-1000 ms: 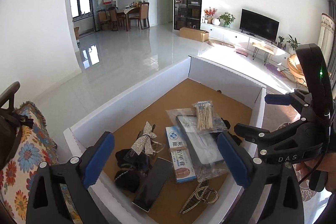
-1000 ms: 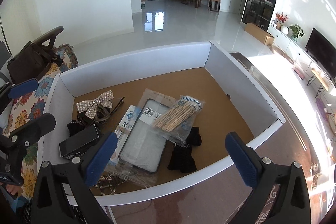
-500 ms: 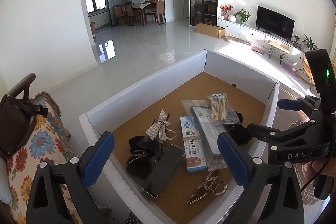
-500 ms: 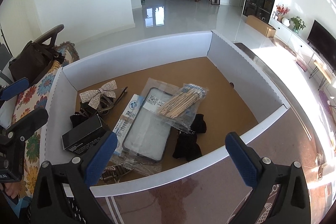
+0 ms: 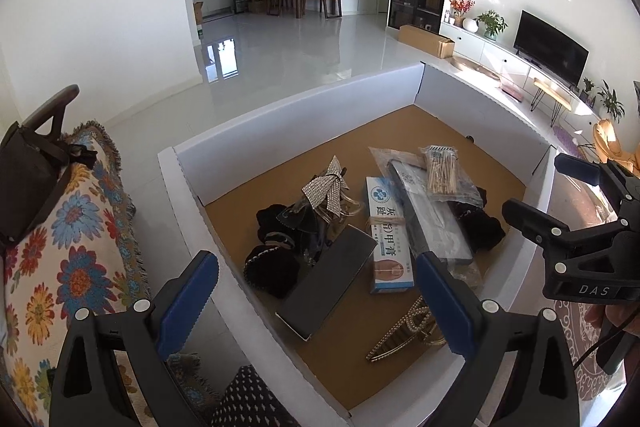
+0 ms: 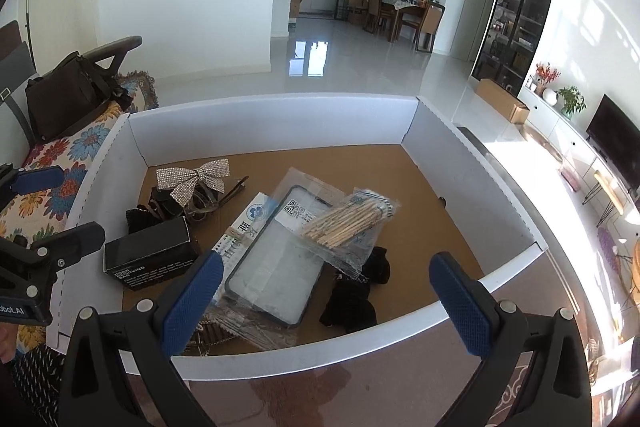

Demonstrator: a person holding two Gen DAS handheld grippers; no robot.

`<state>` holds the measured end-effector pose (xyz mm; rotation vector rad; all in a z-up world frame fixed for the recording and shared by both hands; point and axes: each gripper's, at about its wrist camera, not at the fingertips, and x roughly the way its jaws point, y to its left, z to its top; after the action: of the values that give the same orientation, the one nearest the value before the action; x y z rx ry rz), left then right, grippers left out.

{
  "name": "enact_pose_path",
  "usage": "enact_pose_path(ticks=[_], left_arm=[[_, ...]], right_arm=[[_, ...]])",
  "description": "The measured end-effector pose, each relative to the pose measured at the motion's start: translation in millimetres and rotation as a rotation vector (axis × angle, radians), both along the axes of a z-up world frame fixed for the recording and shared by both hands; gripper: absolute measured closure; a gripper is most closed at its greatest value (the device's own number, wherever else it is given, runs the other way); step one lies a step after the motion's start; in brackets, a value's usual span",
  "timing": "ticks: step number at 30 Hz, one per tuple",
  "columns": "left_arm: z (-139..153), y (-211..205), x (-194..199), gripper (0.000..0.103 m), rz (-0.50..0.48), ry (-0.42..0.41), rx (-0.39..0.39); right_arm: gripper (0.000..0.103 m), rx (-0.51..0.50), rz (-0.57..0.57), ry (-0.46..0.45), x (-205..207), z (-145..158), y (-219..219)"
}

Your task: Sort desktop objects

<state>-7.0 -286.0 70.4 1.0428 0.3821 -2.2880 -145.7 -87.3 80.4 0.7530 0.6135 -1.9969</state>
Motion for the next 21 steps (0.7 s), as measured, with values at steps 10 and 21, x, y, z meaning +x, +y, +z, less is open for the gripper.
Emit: enact_pose_path(ticks=[10, 21], left_arm=[[-12.5, -2.7, 7.4, 0.003, 0.003, -0.008, 0.032], [-21.1, -1.7, 3.8, 0.003, -0.012, -0.030, 0.068]], right_arm=[[0.000, -0.043, -0.051, -0.201, -13.1, -9.7, -0.6], [0.000, -0.010, -0.095, -0.351, -15.9, -22.3, -7.7]])
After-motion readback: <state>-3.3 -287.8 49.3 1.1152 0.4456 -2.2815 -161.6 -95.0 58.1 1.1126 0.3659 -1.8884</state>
